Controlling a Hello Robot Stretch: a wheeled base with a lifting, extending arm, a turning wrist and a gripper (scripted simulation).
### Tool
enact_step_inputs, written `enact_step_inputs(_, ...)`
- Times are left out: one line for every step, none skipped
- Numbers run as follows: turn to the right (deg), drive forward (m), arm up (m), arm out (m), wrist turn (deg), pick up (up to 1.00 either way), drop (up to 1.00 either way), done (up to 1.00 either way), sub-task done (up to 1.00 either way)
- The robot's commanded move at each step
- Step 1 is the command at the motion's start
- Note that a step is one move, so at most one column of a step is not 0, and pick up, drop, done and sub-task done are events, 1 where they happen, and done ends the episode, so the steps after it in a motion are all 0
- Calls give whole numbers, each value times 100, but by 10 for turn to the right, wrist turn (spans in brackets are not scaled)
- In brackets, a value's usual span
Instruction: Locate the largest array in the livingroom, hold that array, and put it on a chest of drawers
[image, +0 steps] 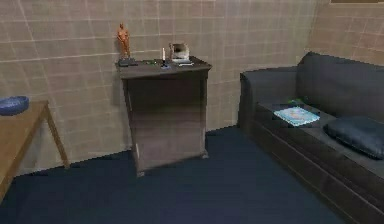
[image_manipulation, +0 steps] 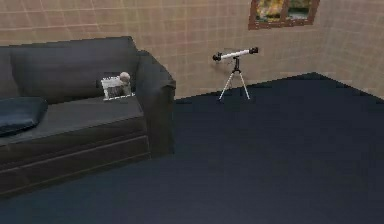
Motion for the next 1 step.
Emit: enact_step_inputs(-300, 0, 0, 0, 0, 0, 0, 0, 0)
